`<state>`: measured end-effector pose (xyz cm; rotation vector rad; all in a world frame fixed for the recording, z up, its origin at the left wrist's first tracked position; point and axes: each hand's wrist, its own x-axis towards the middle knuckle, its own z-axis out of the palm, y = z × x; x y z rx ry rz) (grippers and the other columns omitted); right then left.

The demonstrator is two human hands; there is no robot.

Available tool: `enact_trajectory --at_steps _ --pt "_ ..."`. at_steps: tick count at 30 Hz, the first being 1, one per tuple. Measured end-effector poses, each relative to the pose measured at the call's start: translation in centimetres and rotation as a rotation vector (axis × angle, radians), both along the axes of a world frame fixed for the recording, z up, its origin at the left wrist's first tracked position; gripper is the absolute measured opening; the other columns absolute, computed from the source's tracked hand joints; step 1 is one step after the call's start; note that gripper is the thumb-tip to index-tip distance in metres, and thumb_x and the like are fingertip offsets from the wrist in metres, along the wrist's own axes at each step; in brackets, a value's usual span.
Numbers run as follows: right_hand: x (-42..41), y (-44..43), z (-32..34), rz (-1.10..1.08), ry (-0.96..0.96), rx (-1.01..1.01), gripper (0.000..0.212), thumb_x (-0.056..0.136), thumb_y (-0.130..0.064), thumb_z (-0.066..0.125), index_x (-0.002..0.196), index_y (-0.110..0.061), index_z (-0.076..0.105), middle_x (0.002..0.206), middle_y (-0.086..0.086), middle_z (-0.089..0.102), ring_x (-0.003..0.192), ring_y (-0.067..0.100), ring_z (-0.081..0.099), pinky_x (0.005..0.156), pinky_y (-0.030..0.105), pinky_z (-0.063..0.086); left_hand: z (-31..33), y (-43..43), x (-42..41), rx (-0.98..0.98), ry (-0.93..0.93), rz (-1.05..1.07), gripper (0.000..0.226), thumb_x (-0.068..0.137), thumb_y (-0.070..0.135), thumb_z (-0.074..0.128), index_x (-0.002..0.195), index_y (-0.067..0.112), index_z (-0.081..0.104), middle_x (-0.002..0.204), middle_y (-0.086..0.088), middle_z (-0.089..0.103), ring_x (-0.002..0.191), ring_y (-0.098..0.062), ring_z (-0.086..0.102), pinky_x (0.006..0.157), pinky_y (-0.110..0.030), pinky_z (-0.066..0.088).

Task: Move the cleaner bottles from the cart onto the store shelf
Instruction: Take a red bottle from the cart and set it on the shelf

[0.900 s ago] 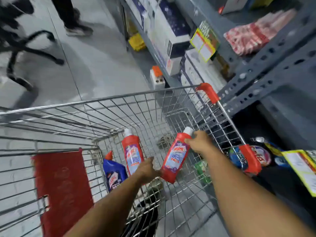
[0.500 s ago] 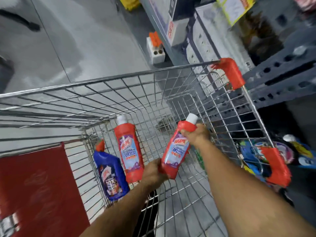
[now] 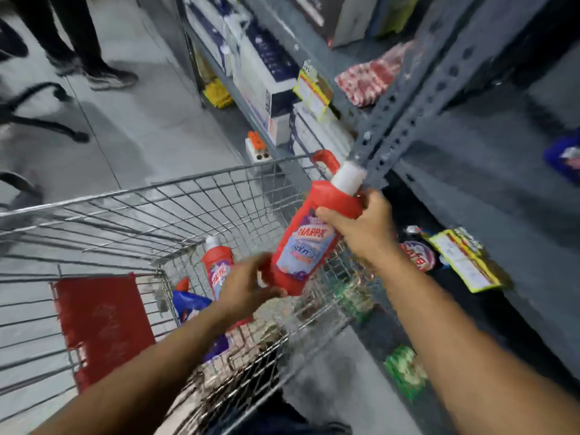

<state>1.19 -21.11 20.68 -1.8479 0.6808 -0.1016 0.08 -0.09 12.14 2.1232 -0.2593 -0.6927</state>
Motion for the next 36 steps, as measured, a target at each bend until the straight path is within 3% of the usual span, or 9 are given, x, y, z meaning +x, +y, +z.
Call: enact_trajectory --at_steps 5,8,12,14,17,20,27,32,36 --pt "-6.1 -3.1 11.2 -0.088 -0.296 -0.014 0.058 0.054 -0.027 0.085 0.105 -0.018 0.060 0.097 0.000 0.073 0.082 0.013 0.071 0.073 0.035 0.058 8.0 -4.4 -1.8 -0.081 -0.254 -0.072 0.070 0.050 0.039 0.088 0.112 0.031 0.057 0.104 0.006 0.070 0.095 -0.014 0.064 0.084 -0.039 0.053" --pt "-9.2 -5.2 15.3 -0.133 -0.413 -0.078 0.053 0.056 -0.017 0.086 0.101 -0.027 0.058 0.100 -0.004 0.071 0.087 0.013 0.070 0.077 0.034 0.058 11.0 -9.1 -2.9 -0.161 -0.301 -0.088 0.066 0.049 0.028 0.088 0.108 0.031 0.059 0.100 0.008 0.071 0.091 -0.013 0.065 0.083 -0.035 0.054" --pt "-13.2 -8.3 18.8 -0.243 -0.468 -0.270 0.060 0.057 -0.023 0.085 0.112 -0.020 0.061 0.102 -0.005 0.071 0.085 0.008 0.069 0.074 0.027 0.056 14.0 -16.1 -3.9 -0.269 -0.321 -0.212 0.066 0.050 0.011 0.088 0.107 0.026 0.060 0.094 0.009 0.071 0.081 0.005 0.064 0.071 -0.020 0.053" --pt "-14.6 -9.9 19.6 -0.304 -0.475 -0.345 0.059 0.057 -0.023 0.085 0.110 -0.024 0.061 0.099 -0.008 0.069 0.083 0.007 0.067 0.074 0.026 0.055 14.8 -19.2 -4.1 -0.267 -0.345 -0.279 0.064 0.050 0.012 0.087 0.106 0.024 0.060 0.095 0.008 0.072 0.077 0.007 0.064 0.068 -0.019 0.053" --pt "-15.6 -11.9 20.5 -0.366 -0.459 -0.417 0.061 0.058 -0.022 0.085 0.113 -0.025 0.060 0.099 -0.008 0.068 0.084 0.009 0.065 0.076 0.025 0.053 15.6 -22.8 -4.7 -0.245 -0.407 -0.347 0.061 0.051 0.022 0.087 0.106 0.019 0.060 0.094 0.007 0.069 0.083 -0.012 0.065 0.072 -0.027 0.052" --pt "-15.7 -13.7 20.5 -0.425 -0.426 -0.451 0.060 0.057 -0.024 0.085 0.112 -0.024 0.060 0.104 -0.002 0.070 0.089 0.015 0.066 0.082 0.036 0.055 16.3 -25.7 -4.6 -0.207 -0.442 -0.417 0.062 0.054 0.027 0.086 0.109 0.018 0.058 0.101 0.004 0.070 0.091 -0.018 0.064 0.077 -0.029 0.049" --pt "-16.5 -15.3 20.6 -0.507 -0.384 -0.489 0.060 0.057 -0.027 0.084 0.112 -0.027 0.059 0.109 0.000 0.068 0.094 0.018 0.066 0.086 0.041 0.055 17.0 -28.0 -4.2 -0.205 -0.419 -0.482 0.058 0.057 0.025 0.084 0.108 0.017 0.058 0.111 -0.001 0.071 0.101 -0.019 0.065 0.085 -0.034 0.054" --pt "-19.6 -13.8 20.2 -0.479 -0.416 -0.445 0.067 0.052 -0.034 0.083 0.113 -0.038 0.056 0.111 -0.003 0.067 0.097 0.015 0.066 0.086 0.041 0.055 16.7 -26.2 -6.9 -0.236 -0.385 -0.475 0.057 0.056 0.025 0.086 0.105 0.019 0.060 0.096 0.005 0.069 0.087 -0.015 0.066 0.075 -0.027 0.053" --pt "-24.4 -12.4 19.9 -0.494 -0.416 -0.478 0.069 0.052 -0.036 0.082 0.115 -0.045 0.053 0.113 -0.006 0.064 0.101 0.015 0.064 0.090 0.041 0.053 16.2 -25.5 -11.2 -0.287 -0.347 -0.555 0.056 0.054 0.022 0.088 0.105 0.022 0.062 0.086 0.018 0.063 0.078 0.001 0.061 0.065 -0.004 0.042"
